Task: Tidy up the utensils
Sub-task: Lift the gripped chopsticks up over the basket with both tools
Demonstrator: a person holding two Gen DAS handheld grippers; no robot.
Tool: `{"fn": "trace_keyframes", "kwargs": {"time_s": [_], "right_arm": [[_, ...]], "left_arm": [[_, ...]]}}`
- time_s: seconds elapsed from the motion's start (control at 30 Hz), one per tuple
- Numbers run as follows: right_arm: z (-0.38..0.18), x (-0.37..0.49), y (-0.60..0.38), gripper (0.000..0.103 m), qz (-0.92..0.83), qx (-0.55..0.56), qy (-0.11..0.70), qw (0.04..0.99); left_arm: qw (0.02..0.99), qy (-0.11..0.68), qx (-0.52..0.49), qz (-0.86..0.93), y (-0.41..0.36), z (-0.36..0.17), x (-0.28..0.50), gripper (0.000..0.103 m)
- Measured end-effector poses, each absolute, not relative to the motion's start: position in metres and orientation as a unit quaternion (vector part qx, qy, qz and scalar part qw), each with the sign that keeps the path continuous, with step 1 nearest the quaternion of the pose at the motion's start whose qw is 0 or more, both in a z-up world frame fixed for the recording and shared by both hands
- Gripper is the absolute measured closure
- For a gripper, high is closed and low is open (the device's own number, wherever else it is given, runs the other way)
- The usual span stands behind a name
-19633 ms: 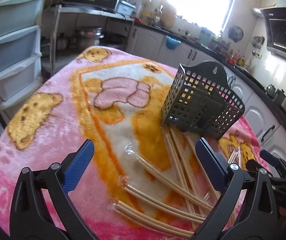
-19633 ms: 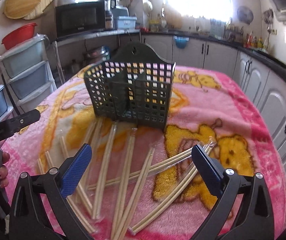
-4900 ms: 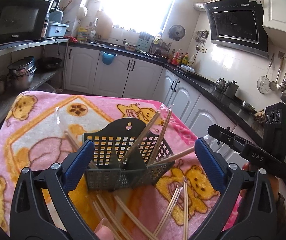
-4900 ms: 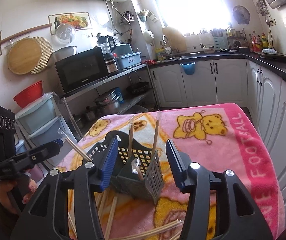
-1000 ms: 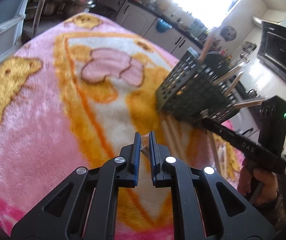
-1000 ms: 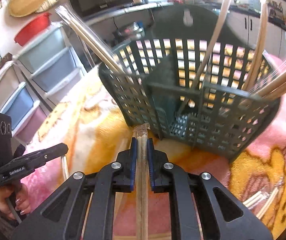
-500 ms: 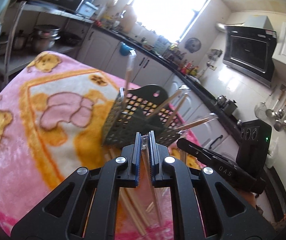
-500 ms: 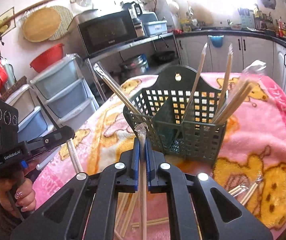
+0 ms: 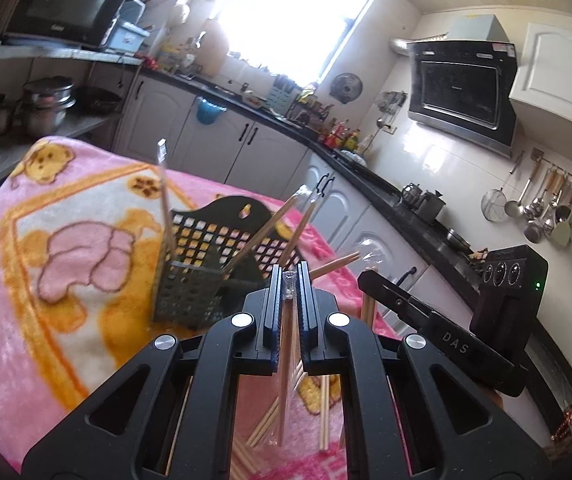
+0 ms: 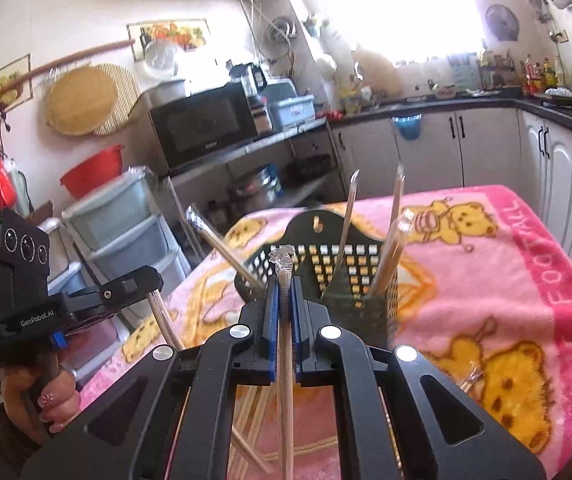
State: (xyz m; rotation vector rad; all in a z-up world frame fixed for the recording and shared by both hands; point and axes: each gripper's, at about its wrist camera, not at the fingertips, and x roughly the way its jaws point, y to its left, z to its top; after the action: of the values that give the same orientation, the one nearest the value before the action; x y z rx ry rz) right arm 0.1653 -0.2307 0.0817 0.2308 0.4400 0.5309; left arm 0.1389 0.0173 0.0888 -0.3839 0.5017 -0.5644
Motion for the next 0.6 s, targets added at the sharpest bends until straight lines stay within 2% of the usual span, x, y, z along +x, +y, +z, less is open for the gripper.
{"fn": "trace_keyframes", "kwargs": {"time_s": [0.6], "right_arm": [[0.128,0.178,-0.245,0.097,0.224,0.104,0.097,0.964]], "left_arm": [[0.927,0.189,-0.166,-0.279,0.005,0.141,0.171,0.099]]}}
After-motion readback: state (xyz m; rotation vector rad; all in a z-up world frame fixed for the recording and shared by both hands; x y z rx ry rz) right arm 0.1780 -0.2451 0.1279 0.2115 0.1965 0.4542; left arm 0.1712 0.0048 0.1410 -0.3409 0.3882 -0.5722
